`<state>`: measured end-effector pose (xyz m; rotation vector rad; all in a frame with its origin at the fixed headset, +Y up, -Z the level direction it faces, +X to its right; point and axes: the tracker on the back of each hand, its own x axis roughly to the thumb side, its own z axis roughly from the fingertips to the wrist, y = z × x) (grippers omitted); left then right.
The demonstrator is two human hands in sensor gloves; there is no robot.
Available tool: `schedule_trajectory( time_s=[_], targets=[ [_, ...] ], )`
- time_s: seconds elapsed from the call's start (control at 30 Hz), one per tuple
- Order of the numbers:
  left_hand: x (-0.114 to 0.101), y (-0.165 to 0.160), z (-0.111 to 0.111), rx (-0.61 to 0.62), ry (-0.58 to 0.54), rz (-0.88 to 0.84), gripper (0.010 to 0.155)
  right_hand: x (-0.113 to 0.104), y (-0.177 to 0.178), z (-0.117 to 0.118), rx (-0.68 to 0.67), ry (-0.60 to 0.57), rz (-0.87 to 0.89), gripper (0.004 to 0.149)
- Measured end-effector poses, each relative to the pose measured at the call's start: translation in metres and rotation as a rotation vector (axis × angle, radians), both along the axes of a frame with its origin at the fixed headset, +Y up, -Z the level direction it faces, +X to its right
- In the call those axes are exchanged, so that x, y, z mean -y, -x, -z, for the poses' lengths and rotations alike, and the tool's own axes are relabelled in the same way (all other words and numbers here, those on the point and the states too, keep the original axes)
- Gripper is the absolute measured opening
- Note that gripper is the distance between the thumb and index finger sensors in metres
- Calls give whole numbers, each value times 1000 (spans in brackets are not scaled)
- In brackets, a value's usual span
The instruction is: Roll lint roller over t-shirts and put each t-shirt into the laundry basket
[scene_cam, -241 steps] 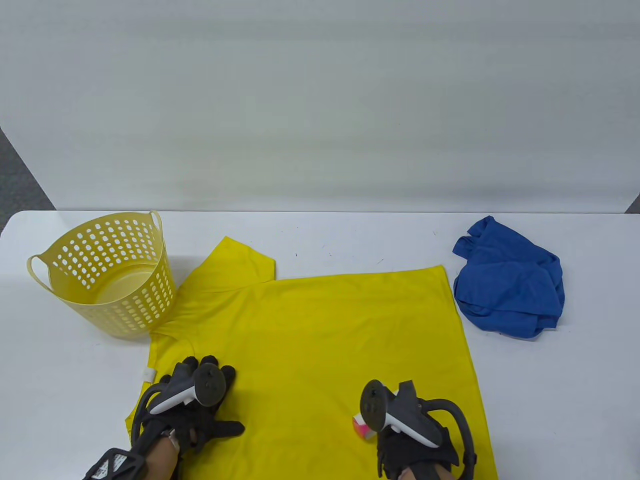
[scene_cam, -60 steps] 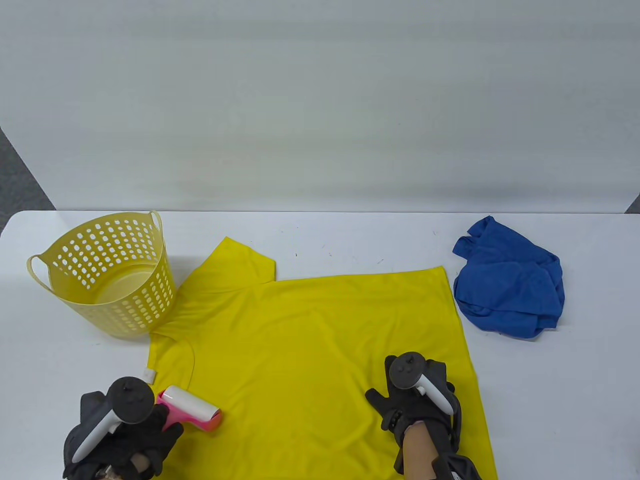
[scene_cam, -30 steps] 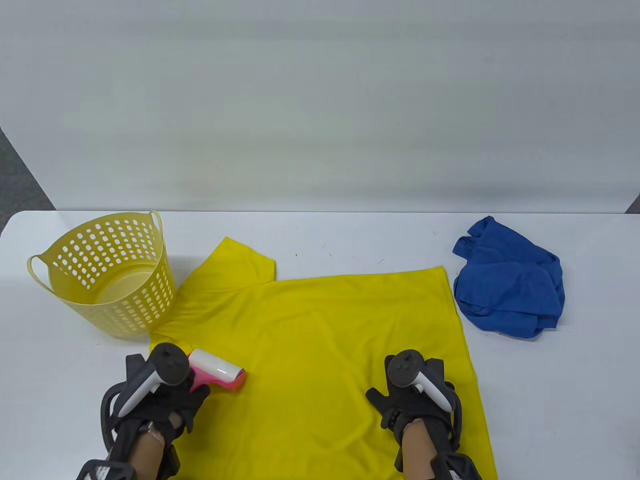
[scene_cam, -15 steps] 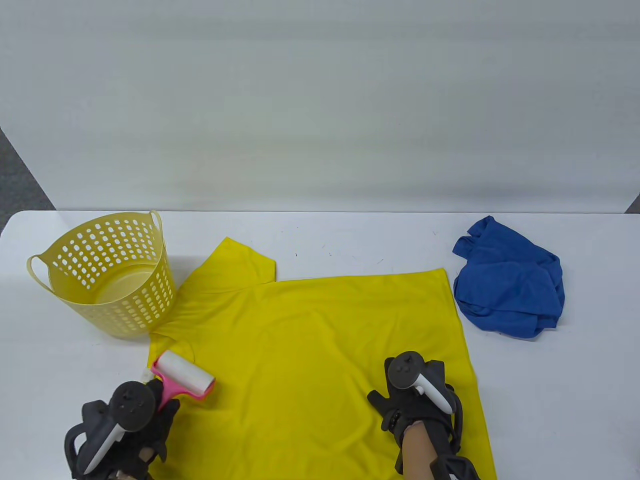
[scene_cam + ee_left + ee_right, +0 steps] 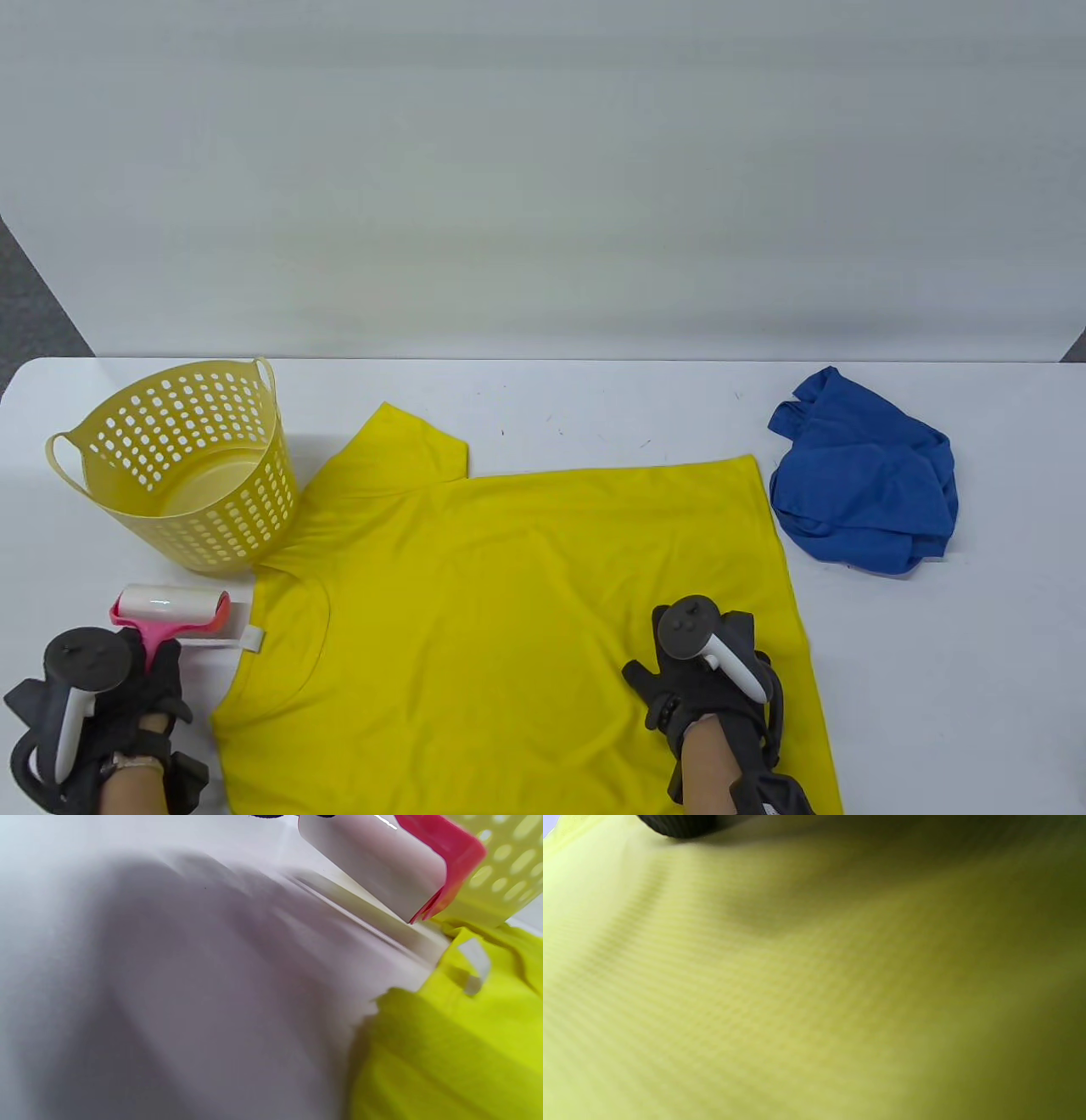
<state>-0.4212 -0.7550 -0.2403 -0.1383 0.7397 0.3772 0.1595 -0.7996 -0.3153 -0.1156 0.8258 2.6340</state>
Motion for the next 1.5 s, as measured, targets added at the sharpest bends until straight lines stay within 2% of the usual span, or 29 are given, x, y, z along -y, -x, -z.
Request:
schedule_trajectory(
  time_s=[0.17, 0.23, 0.3, 0.47, 0.53, 0.6, 0.63, 0.7, 0.77, 0.8, 0.87, 0.97, 1.03, 1.1, 1.2, 1.33, 1.4, 1.5],
  targets=[
    [5, -11, 10, 28, 96, 149, 65, 0, 1, 0, 3, -10, -15, 74],
    [10, -13, 12, 38, 162, 183, 65, 0, 1, -1, 5, -13, -14, 74],
    [10, -14, 12, 40, 176, 185, 66, 0, 1, -1, 6, -15, -15, 74],
    [-8, -24, 6, 88, 21, 150, 81, 0, 1, -1, 7, -19, -17, 74],
    [-20, -39, 4, 179, -72, 167, 84, -1, 0, -1, 9, -26, -14, 74],
    [-33, -60, 1, 327, -188, 174, 83, -5, -1, -1, 19, -54, -1, 73],
    [-39, -77, 0, 438, -236, 169, 82, -9, -1, -1, 24, -78, 15, 73],
    [-46, -107, 0, 649, -264, 146, 78, -16, -2, -2, 36, -118, 49, 73],
    [-46, -140, 1, 857, -202, 167, 76, -23, -1, -4, 35, -157, 84, 72],
    [-44, -162, 1, 997, -135, 226, 77, -26, 0, -5, 33, -178, 89, 72],
    [-39, -193, -1, 1114, -58, 425, 75, -30, 3, -6, 25, -196, 90, 72],
    [-25, -223, -2, 1231, 41, 602, 78, -34, 9, -8, 2, -197, 91, 72],
    [-13, -229, -2, 1291, 88, 583, 81, -38, 14, -9, -30, -191, 95, 72],
    [-1, -225, -3, 1394, 142, 379, 90, -44, 19, -11, -101, -235, 140, 71],
    [-2, -216, -5, 1413, 195, 192, 107, -54, 24, -13, -113, -302, 174, 68],
    [1, -204, -2, 1334, 271, 290, 118, -61, 28, -17, -127, -248, 2, 73],
    [9, -198, 6, 1260, 324, 337, 120, -57, 25, -18, -141, -189, -106, 80],
    [15, -185, 18, 1103, 348, 409, 120, -44, 18, -17, -114, -121, -111, 87]
  ],
)
